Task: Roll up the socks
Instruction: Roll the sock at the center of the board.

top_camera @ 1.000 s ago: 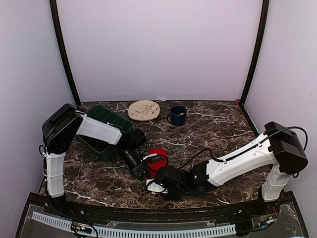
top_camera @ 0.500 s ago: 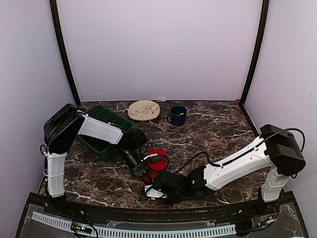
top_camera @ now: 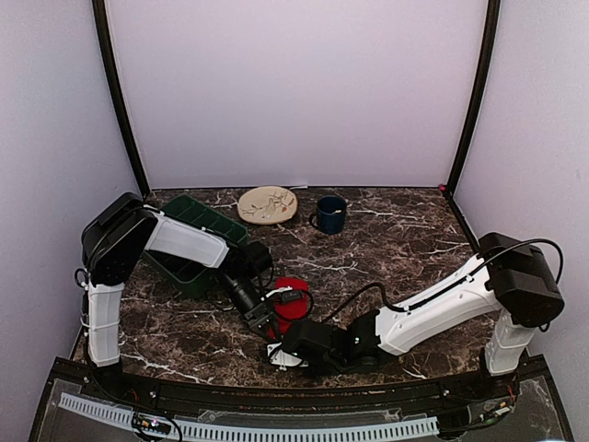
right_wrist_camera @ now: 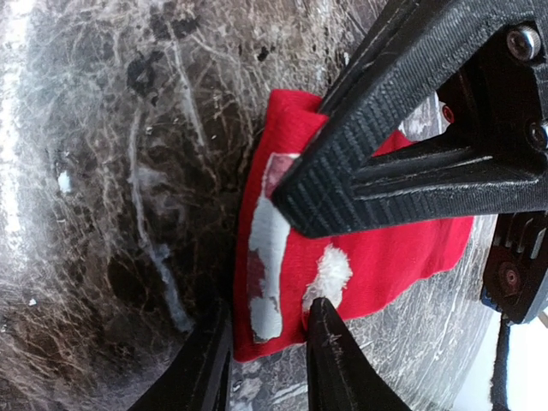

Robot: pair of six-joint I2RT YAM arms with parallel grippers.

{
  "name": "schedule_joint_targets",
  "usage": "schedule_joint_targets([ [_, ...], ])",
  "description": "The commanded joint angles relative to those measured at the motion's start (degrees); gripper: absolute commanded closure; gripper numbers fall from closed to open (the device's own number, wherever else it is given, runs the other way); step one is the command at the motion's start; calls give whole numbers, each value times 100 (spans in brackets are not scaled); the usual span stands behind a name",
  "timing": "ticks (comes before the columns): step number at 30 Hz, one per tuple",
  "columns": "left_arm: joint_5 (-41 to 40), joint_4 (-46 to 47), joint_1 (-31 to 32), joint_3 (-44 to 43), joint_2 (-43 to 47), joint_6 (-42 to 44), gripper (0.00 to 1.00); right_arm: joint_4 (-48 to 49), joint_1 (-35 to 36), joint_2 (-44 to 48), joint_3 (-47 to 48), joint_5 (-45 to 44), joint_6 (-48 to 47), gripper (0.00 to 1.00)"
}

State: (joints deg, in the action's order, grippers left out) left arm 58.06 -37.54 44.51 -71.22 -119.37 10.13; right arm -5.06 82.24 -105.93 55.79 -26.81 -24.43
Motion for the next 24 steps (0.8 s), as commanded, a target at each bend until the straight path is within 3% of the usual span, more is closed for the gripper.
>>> schedule_joint_targets([
  [1,141,-210,-13,-111,25,169,100,-124,-27,-184,-99,116,2,72],
  [8,91,-210,-12,-129,20,143,100,-284,-100,-139,-130,463,142,86],
  [13,66,-201,-13,-124,37,126,93,-340,-191,-160,-81,564,225,94],
  [21,-434,227,-83,143,303,-292,65,-619,-476,-40,131,974,507,100],
  [24,-623,580,-225,297,460,-590,60,-745,-592,71,229,1259,670,100],
])
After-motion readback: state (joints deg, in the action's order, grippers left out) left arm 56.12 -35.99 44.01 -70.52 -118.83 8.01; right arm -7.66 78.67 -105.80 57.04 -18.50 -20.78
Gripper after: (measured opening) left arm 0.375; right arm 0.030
